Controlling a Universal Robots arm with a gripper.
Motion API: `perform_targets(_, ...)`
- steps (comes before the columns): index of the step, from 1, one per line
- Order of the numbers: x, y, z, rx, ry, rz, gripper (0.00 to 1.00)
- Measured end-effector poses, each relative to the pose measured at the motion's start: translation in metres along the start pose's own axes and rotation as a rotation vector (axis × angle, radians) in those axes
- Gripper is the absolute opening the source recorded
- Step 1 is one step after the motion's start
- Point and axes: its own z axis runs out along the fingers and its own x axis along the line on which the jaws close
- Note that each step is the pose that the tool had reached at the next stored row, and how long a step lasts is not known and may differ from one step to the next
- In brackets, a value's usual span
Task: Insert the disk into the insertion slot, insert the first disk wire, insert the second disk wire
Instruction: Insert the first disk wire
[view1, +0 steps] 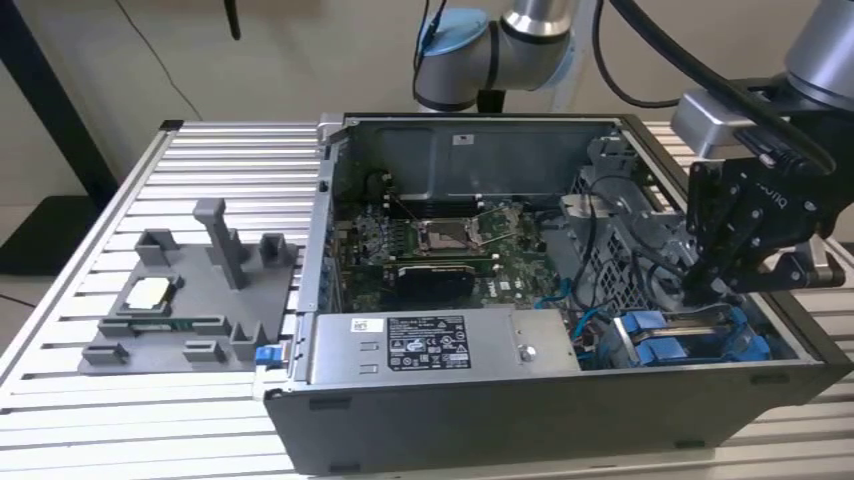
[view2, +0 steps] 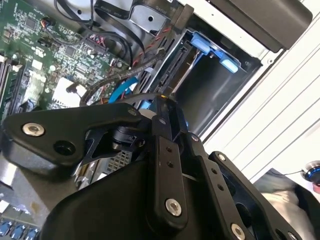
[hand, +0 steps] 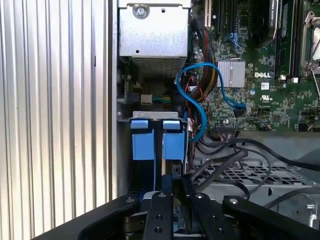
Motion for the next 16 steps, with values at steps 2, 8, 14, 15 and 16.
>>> perform_targets(2, 0.0000, -0.0004, 0.0011, 0.0000, 0.0049, 0.000, 0.19)
perform_targets(8, 0.0000, -0.0014, 0.0051, 0.0000, 0.0246, 0.000, 0.19)
perform_targets(14, -0.0001, -0.0054, 0.0110, 0.0000, 0.0384, 0.000, 0.19)
perform_targets(15, -0.0001, -0.0069, 0.0124, 0.0001, 0.0387, 0.000, 0.19)
perform_targets(16, -0.0001, -0.0091, 0.0138, 0.0000, 0.0387, 0.000, 0.19)
